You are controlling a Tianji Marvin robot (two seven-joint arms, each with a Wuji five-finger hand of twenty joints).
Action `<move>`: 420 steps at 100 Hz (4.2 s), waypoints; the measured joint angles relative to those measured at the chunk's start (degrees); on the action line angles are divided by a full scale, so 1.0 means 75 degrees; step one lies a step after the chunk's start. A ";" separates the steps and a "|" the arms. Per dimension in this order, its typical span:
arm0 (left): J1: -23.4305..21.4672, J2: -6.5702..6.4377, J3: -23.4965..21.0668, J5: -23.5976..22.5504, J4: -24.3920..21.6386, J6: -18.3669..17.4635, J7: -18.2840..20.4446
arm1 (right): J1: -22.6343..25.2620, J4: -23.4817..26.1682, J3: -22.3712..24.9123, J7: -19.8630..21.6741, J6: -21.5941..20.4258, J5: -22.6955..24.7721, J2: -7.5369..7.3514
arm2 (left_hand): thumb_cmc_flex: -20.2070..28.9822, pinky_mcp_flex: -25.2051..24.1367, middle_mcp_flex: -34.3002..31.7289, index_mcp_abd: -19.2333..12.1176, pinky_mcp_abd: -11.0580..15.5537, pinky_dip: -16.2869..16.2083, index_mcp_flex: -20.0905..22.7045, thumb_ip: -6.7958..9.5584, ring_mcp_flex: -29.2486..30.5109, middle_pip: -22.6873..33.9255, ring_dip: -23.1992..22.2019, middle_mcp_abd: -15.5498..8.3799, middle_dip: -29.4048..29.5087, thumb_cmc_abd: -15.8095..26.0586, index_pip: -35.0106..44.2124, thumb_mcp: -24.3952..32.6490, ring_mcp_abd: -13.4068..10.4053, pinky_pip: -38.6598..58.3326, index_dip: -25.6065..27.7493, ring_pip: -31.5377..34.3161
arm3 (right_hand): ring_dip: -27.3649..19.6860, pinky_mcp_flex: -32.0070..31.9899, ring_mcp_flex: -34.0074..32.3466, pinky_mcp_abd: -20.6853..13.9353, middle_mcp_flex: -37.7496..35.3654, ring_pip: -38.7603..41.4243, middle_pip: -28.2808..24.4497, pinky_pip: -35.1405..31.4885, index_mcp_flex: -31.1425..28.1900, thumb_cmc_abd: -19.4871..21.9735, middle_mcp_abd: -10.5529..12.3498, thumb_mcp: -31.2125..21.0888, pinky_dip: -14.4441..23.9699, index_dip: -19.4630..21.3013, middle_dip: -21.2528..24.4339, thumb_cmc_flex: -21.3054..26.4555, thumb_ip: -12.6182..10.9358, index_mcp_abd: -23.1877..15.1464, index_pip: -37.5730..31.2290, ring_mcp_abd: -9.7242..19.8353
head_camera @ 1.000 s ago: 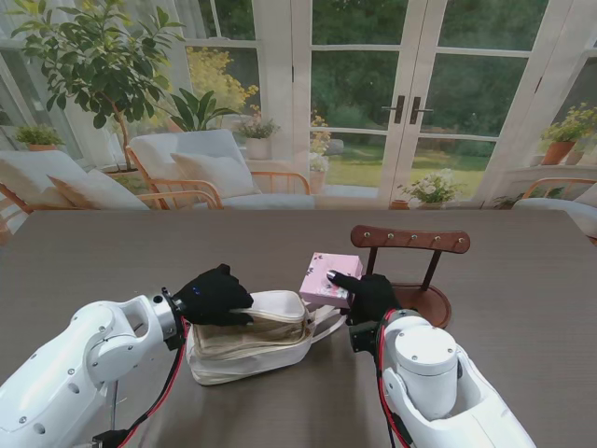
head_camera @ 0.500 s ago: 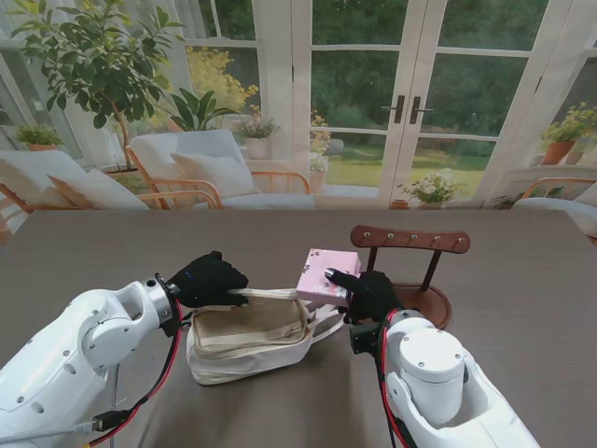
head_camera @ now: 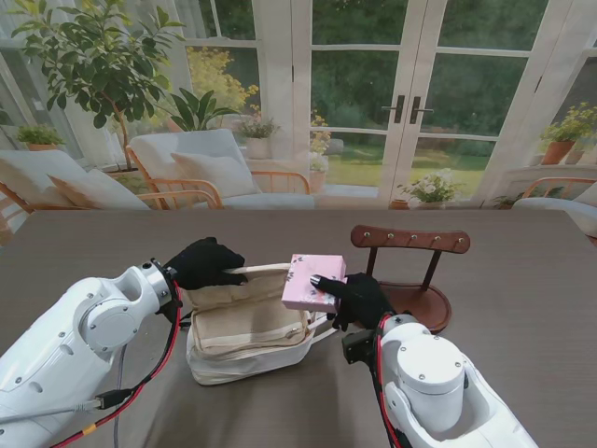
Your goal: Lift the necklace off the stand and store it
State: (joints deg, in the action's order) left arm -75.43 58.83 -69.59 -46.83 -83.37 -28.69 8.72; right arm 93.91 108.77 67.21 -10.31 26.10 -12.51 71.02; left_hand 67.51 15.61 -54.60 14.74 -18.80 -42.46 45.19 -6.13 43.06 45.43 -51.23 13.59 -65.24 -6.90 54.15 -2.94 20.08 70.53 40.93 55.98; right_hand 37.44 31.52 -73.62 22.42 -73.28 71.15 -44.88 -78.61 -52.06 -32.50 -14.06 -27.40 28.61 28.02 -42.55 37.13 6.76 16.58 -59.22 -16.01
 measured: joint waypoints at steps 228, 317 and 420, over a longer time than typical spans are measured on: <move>0.0169 0.0057 0.0114 0.0712 -0.0165 0.0151 0.0203 | -0.2133 -0.2436 -0.3186 -0.0107 -0.0530 0.2210 0.0350 | 0.0080 -0.0373 0.0070 0.0010 -0.0003 -0.0191 0.0004 0.0004 -0.0279 -0.0082 -0.0086 0.0020 -0.0114 0.0000 -0.0066 0.0001 0.0025 -0.0183 0.0064 -0.0117 | -0.0001 0.0003 0.0000 -0.0069 0.0000 -0.0161 -0.0009 -0.0081 0.0000 0.0001 0.0000 0.0000 0.0074 0.0014 -0.0011 0.0001 0.0000 0.0000 0.0001 0.0000; 0.0046 0.0076 0.0104 0.0713 -0.0119 0.0228 0.0089 | -0.2342 -0.2716 -0.3337 -0.0409 -0.0474 0.2515 0.0520 | 0.0084 -0.0396 0.0152 0.0010 -0.0003 -0.0191 -0.0005 0.0004 -0.0398 -0.0163 -0.0086 0.0030 -0.0115 0.0000 -0.0087 0.0001 0.0028 -0.0193 0.0049 -0.0118 | -0.0001 0.0002 0.0000 -0.0071 0.0000 -0.0161 -0.0015 -0.0081 0.0000 0.0052 0.0000 0.0000 0.0074 0.0017 -0.0011 0.0001 0.0000 0.0000 0.0001 0.0000; 0.0043 0.0091 0.0055 0.0729 -0.0076 0.0223 0.0069 | -0.3105 -0.2839 -0.4004 0.0540 0.1162 0.3963 0.0311 | 0.0110 -0.0467 0.0154 0.0010 -0.0003 -0.0191 -0.0006 0.0004 -0.0446 -0.0188 -0.0086 0.0038 -0.0115 0.0000 -0.0145 0.0001 0.0033 -0.0195 0.0011 -0.0119 | -0.0689 -0.0144 0.4016 -0.1365 0.6385 -0.3165 -0.0070 0.0606 0.5204 0.0835 0.0405 -0.0668 0.0616 -0.0167 0.1121 -0.1435 -0.0716 -0.0229 0.0941 0.0579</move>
State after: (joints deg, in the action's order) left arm -75.11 59.51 -69.18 -41.36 -83.94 -27.02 9.23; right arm 70.62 87.48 37.18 -6.26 34.81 17.21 73.35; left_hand 68.34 12.11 -53.45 14.81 -18.83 -43.88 45.15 -6.10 39.71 44.02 -51.87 13.87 -66.10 -6.90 53.06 -2.93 20.33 69.07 41.01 55.08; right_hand 32.27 30.44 -43.50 12.18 -25.40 47.42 -45.40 -74.06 -13.03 -26.24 -11.02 -32.41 33.22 26.77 -34.14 26.37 1.40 14.87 -52.16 -11.67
